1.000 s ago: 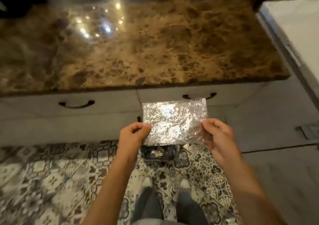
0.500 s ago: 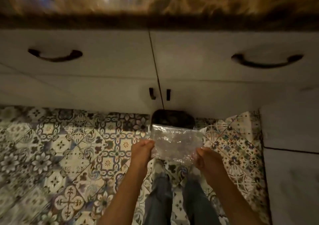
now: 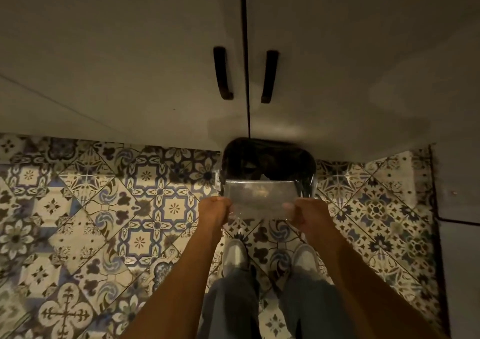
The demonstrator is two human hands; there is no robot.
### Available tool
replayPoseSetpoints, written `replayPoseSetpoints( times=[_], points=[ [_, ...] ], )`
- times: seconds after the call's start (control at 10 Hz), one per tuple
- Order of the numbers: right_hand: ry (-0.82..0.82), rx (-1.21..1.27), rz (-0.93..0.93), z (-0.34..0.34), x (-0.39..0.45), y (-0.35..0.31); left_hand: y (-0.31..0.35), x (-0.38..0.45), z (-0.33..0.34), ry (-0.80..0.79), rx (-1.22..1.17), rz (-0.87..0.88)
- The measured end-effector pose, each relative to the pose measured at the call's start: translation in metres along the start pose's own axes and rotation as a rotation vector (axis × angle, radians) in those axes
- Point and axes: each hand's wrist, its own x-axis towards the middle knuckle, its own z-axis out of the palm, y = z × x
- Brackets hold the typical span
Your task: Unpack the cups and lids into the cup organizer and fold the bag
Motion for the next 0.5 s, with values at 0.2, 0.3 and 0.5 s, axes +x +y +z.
replayPoseSetpoints(
  times=[0.2,0.3,0.5],
  points=[
    [-0.015,0.103,0.036,0.009,0.043,0.01,-0.008,0.042,0.014,0.008,0.027,0.038],
    [-0.002,0.142,0.032,0.008,0.041,0.013,-0.012,0.043,0.012,0.063,0.023,0.043],
    [0.018,0.241,0.038,-0.011,0.007,0.009,-0.017,0.004,-0.013,0.105,0.162,0.111]
  ],
)
